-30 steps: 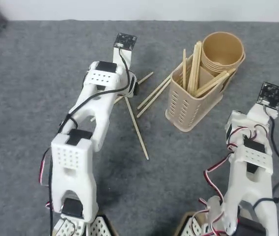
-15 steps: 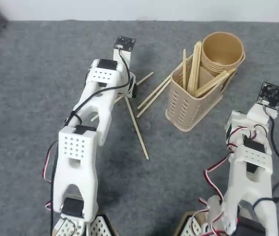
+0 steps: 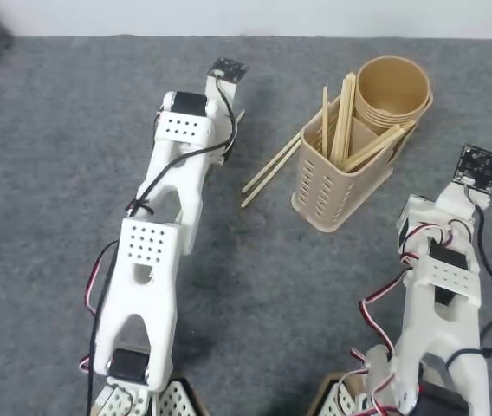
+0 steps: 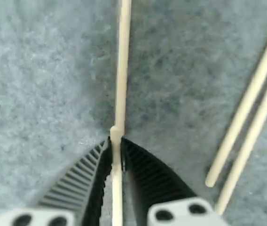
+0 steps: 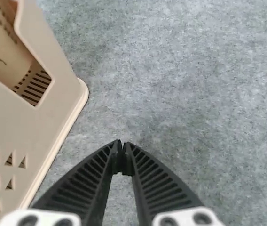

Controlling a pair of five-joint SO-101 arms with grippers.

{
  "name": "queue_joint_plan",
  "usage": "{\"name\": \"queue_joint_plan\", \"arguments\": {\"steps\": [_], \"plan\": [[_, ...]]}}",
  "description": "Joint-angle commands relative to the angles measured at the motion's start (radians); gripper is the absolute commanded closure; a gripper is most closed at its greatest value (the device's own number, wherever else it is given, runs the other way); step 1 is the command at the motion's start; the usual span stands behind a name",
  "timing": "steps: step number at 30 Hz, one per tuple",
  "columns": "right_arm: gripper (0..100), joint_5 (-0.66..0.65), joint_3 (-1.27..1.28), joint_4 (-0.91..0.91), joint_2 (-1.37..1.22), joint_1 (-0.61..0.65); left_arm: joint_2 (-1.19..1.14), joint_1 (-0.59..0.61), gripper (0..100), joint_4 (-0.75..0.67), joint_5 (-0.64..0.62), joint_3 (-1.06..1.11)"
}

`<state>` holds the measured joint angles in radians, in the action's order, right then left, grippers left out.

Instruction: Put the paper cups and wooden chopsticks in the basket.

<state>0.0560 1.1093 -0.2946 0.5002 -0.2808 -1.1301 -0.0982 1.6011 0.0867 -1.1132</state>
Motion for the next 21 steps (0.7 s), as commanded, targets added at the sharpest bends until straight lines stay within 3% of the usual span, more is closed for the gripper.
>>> {"name": "queue_joint_plan", "arguments": {"steps": [1,11,21], "plan": [[98.7,-0.012,-0.006,0.015,0.019,0.010,-0.037,-0.020,99,0.086,0.072,-0.203],[98.7,-0.012,-0.006,0.015,0.021,0.010,-0.026,-0.028,99,0.157,0.089,-0.325],[98.7,-0.012,-0.006,0.015,0.022,0.012,0.528,-0.232,99,0.123,0.037,-0.360]]}}
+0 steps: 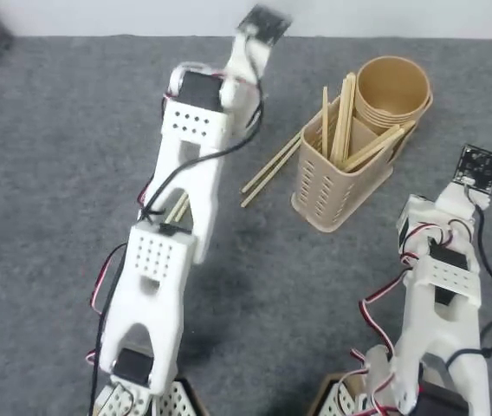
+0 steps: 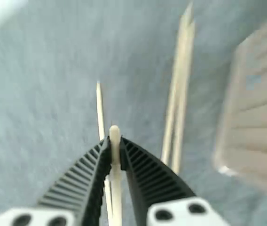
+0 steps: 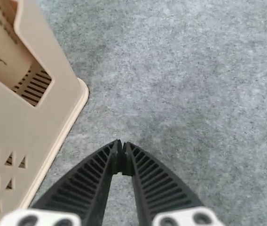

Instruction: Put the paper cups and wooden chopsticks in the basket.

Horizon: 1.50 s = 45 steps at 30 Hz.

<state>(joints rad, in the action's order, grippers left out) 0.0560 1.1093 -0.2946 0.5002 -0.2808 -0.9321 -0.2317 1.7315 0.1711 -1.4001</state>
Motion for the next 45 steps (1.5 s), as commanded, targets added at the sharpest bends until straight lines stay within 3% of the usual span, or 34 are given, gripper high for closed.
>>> {"name": "queue_joint_plan", "arguments": {"steps": [1,6,11,19,23,29,36,41,45], "plan": [[98.7,-0.012,-0.006,0.015,0.022,0.012,0.391,-0.121,99,-0.026,-0.072,-0.090],[98.7,-0.012,-0.006,0.015,0.019,0.012,0.618,-0.192,99,-0.236,-0.144,-0.117],[98.7,-0.012,-0.006,0.015,0.018,0.012,0.694,-0.224,99,-0.471,-0.284,-0.119],[98.7,-0.012,-0.006,0.015,0.016,0.013,0.654,-0.319,99,-0.575,-0.526,-0.094],[98.7,-0.012,-0.005,0.016,0.016,0.012,0.525,-0.368,99,-0.588,-0.512,-0.097],[98.7,-0.014,-0.006,0.022,0.016,0.010,0.345,-0.325,99,-0.609,-0.470,-0.160],[98.7,-0.014,-0.009,0.022,0.018,0.010,0.212,-0.339,98,-0.457,-0.468,-0.278],[98.7,-0.014,-0.009,0.022,0.018,0.010,0.226,-0.338,82,-0.362,-0.505,-0.278],[98.7,-0.014,-0.009,0.022,0.018,0.010,0.299,-0.336,81,-0.308,-0.526,-0.277]]}}
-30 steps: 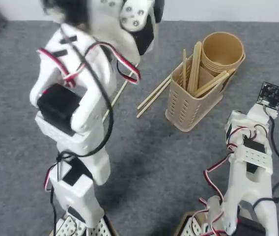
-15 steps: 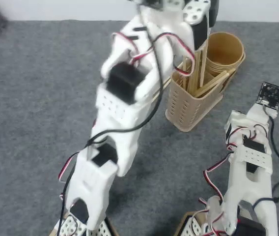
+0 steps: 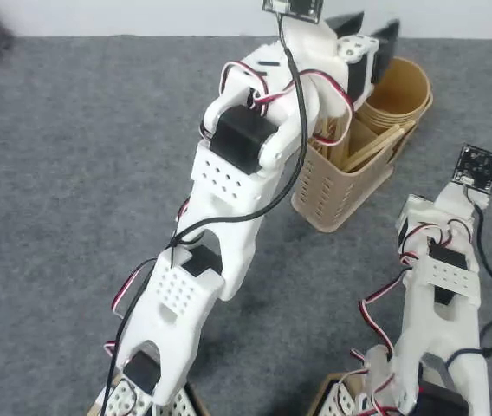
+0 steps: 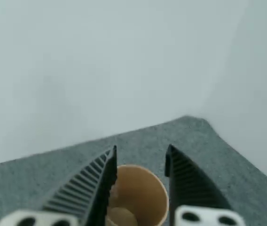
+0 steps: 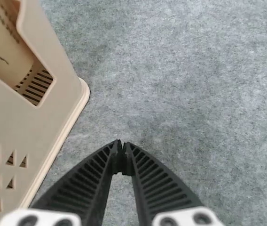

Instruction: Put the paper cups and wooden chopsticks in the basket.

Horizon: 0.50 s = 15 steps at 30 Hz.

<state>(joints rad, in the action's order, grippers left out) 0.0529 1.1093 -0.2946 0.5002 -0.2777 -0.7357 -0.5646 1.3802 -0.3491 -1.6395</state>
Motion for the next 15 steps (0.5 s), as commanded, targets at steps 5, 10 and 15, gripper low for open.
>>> {"name": "queue_joint_plan", "arguments": {"steps": [5,10,15], "plan": [[98.7,-0.011,-0.009,0.021,0.016,0.007,0.181,0.040,81,0.186,0.115,-0.036],[98.7,-0.011,-0.009,0.018,0.016,0.007,0.192,0.213,81,0.384,0.138,-0.028],[98.7,-0.011,-0.009,0.016,0.016,0.007,0.192,0.434,83,0.379,0.216,0.236]]}}
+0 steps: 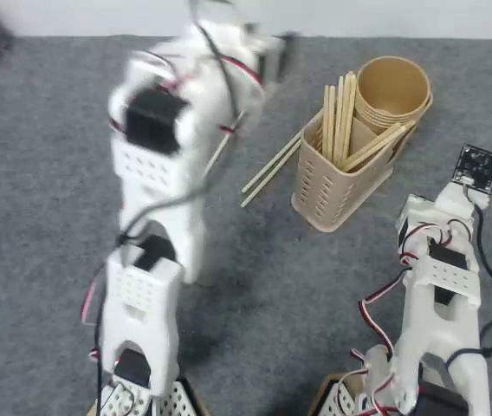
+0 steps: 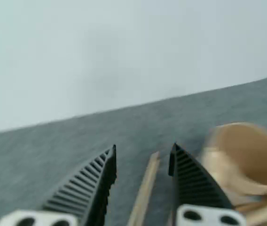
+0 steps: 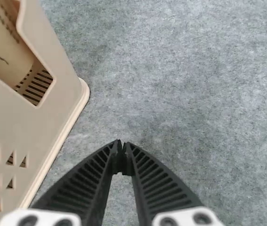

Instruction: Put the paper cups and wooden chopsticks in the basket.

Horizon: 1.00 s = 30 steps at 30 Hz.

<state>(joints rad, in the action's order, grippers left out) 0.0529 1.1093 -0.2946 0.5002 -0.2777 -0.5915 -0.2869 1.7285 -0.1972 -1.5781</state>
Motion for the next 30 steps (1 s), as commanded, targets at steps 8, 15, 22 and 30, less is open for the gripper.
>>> {"name": "queue_joint_plan", "arguments": {"steps": [8,15,22,30], "plan": [[98.7,-0.011,-0.008,0.019,0.016,0.007,0.043,0.204,83,0.014,0.321,0.644],[98.7,-0.011,-0.005,0.022,0.016,0.008,-0.068,0.196,83,-0.115,0.364,0.751],[98.7,-0.011,-0.005,0.022,0.016,0.008,-0.195,0.204,83,-0.138,0.367,0.748],[98.7,-0.011,-0.005,0.019,0.016,0.008,-0.272,0.206,83,-0.060,0.370,0.625]]}}
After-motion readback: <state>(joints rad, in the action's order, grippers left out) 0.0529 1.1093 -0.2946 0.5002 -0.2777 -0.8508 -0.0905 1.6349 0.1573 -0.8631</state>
